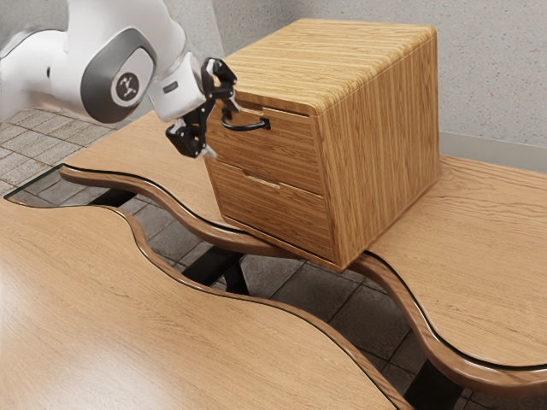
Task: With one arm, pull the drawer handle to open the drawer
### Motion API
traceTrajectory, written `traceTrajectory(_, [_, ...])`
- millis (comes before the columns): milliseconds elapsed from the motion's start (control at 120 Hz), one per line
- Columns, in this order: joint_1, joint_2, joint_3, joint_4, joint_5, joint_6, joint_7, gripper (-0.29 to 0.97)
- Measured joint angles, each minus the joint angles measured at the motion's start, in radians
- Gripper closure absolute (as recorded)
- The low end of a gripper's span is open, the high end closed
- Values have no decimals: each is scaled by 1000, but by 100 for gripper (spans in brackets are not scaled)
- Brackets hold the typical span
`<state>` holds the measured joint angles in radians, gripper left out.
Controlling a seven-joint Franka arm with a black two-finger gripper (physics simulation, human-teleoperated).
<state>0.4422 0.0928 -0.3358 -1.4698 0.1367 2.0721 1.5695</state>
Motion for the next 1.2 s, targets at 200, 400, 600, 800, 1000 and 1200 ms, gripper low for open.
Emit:
traceTrajectory(200, [4, 45, 12, -4, 1, 62, 73, 2])
traceTrajectory(400, [3, 42, 51, -37, 1, 95, 126, 1])
traceTrajectory(600, [-1, 73, 56, -40, 1, 116, 164, 0])
traceTrajectory(800, [-56, 52, 125, -79, -3, 119, 191, 2])
traceTrajectory(1000, [-234, -220, 336, -312, -10, 7, 208, 15])
traceTrajectory(1200, [115, -768, 452, -291, 16, -356, 143, 28])
